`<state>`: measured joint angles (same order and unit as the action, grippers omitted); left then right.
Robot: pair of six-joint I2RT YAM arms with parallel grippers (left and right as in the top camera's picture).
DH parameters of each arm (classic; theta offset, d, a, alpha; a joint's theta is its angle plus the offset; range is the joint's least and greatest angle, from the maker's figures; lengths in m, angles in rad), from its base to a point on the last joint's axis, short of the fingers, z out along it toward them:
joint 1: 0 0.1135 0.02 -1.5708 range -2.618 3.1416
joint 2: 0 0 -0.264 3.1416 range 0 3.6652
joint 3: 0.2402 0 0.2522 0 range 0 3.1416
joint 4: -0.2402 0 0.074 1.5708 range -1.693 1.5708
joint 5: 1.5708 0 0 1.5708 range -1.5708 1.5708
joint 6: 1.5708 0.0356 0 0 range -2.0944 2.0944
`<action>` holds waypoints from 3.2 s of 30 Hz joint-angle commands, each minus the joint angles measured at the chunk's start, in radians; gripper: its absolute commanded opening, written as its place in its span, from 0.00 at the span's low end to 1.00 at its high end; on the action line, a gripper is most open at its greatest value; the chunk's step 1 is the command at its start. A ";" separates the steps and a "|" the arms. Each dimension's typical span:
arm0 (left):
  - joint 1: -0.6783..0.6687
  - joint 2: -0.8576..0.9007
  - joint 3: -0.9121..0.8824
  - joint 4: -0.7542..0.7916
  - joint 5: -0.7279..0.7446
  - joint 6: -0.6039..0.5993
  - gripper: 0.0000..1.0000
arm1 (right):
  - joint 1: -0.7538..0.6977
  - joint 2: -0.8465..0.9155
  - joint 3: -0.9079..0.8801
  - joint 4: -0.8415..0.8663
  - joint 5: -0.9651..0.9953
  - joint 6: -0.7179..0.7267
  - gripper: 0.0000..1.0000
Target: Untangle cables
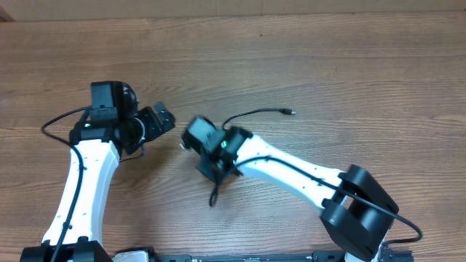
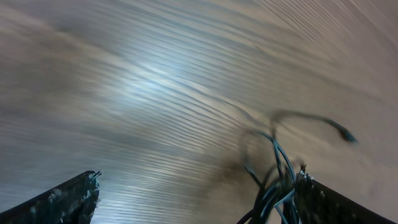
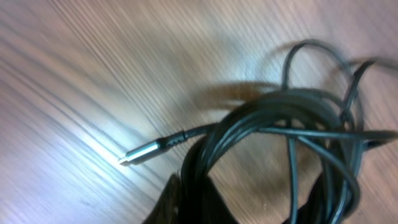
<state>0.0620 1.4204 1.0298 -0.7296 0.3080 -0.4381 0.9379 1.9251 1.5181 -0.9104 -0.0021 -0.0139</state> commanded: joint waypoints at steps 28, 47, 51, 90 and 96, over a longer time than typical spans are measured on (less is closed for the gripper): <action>0.003 0.005 0.017 0.016 0.541 0.391 0.88 | -0.497 -0.069 0.275 -0.142 -1.205 0.319 0.04; -0.026 0.005 0.010 0.000 0.652 -0.016 0.72 | -0.528 -0.069 0.275 -0.001 -0.960 0.755 0.04; -0.080 0.006 -0.006 0.002 0.600 -0.270 0.55 | -0.528 -0.069 0.275 0.031 -0.960 0.770 0.04; -0.327 0.116 -0.061 0.432 0.463 -1.097 0.37 | -0.526 -0.069 0.275 0.012 -0.964 0.774 0.04; -0.327 0.116 -0.061 0.526 0.531 -1.114 0.44 | -0.526 -0.069 0.275 0.012 -0.963 0.774 0.04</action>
<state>-0.2558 1.5299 0.9707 -0.2146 0.7757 -1.5345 0.4084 1.8786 1.7744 -0.9047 -0.9394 0.7563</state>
